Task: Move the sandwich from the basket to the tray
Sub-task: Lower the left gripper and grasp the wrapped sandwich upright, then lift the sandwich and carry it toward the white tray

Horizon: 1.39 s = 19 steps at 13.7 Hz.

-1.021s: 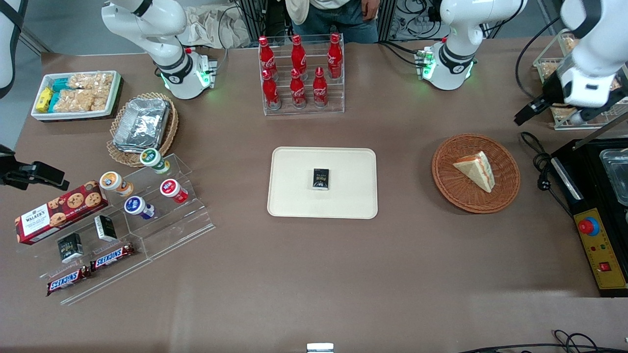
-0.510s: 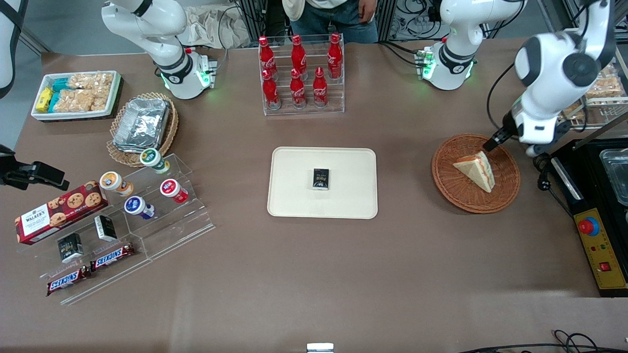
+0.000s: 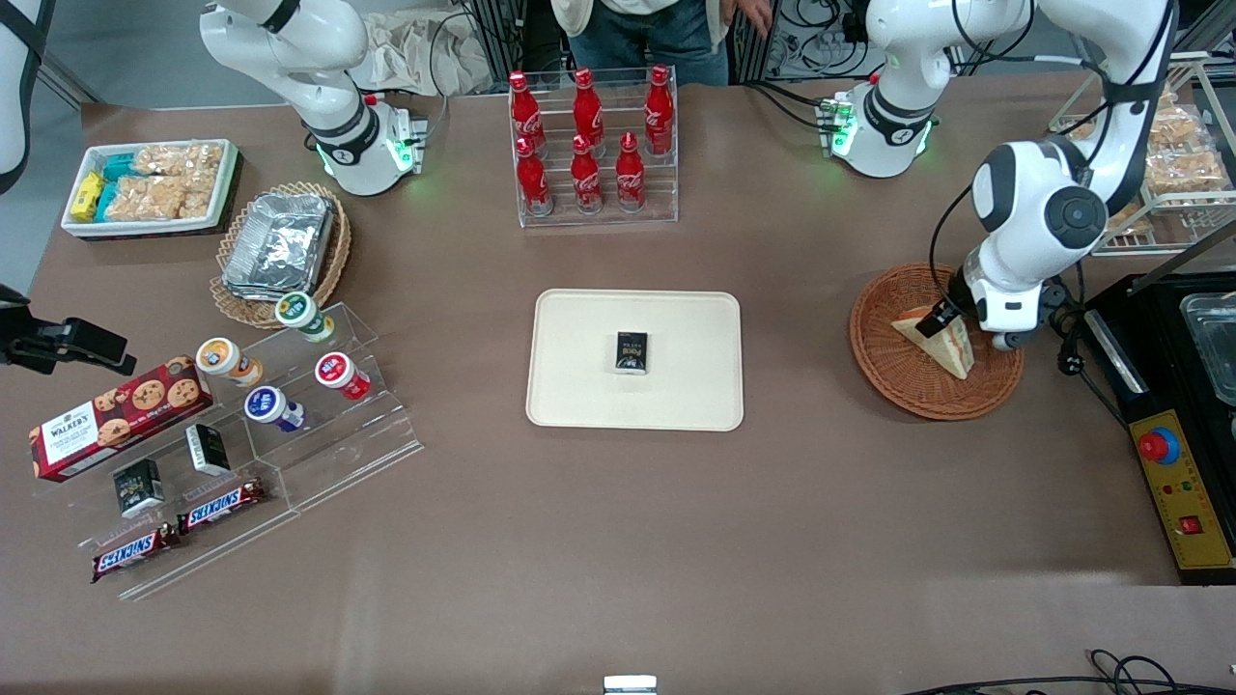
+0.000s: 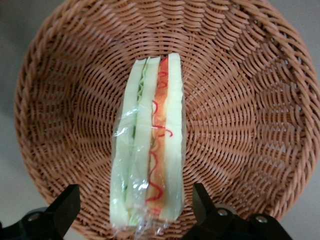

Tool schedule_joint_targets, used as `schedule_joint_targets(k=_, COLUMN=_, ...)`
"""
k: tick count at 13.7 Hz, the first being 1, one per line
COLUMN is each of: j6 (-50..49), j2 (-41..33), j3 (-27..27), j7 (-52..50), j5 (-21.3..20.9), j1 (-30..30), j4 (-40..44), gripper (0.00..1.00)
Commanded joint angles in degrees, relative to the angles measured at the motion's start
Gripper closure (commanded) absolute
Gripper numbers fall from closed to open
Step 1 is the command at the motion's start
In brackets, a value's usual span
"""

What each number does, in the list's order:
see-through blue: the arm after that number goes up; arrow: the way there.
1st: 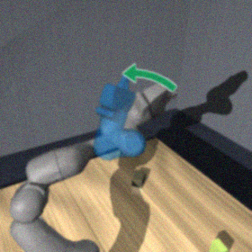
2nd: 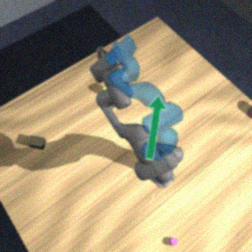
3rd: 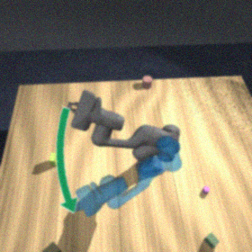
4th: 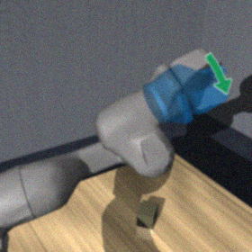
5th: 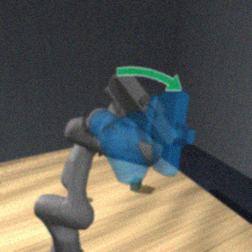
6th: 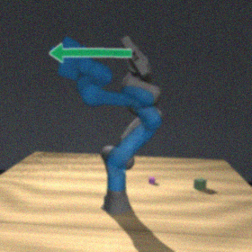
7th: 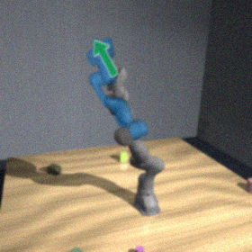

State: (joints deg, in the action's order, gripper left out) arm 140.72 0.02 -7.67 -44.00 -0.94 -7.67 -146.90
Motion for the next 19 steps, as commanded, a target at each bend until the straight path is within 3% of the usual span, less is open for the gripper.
schedule_joint_targets(k=1, j6=1.31, j2=1.47, j3=-0.06, j7=-1.17, j5=0.06, j1=0.12, j4=0.56, gripper=0.26)
schedule_joint_targets(k=2, j6=1.23, j2=1.47, j3=-0.06, j7=-1.17, j5=0.06, j1=0.03, j4=0.56, gripper=0.51)
schedule_joint_targets(k=3, j6=1.23, j2=1.56, j3=0.02, j7=-1.09, j5=-0.03, j1=0.03, j4=0.65, gripper=0.87)
schedule_joint_targets(k=4, j6=1.23, j2=1.39, j3=-0.06, j7=-1.00, j5=-0.03, j1=0.03, j4=0.74, gripper=1.00)
schedule_joint_targets(k=6, j6=-0.17, j2=-1.06, j3=-0.06, j7=-0.12, j5=-0.12, j1=0.12, j4=0.91, gripper=1.00)
schedule_joint_targets(k=9, j6=-12.00, j2=-11.84, j3=-0.15, j7=5.91, j5=-0.21, j1=0.12, j4=1.88, gripper=1.00)
schedule_joint_targets(k=13, j6=-28.09, j2=-23.65, j3=-0.07, j7=17.08, j5=4.18, j1=2.39, j4=5.12, gripper=1.00)
schedule_joint_targets(k=17, j6=-43.38, j2=-24.37, j3=-0.06, j7=23.34, j5=4.28, j1=4.16, j4=17.48, gripper=1.00)
schedule_joint_targets(k=19, j6=-45.36, j2=-23.84, j3=-0.15, j7=24.66, j5=4.54, j1=5.90, j4=20.42, gripper=1.00)
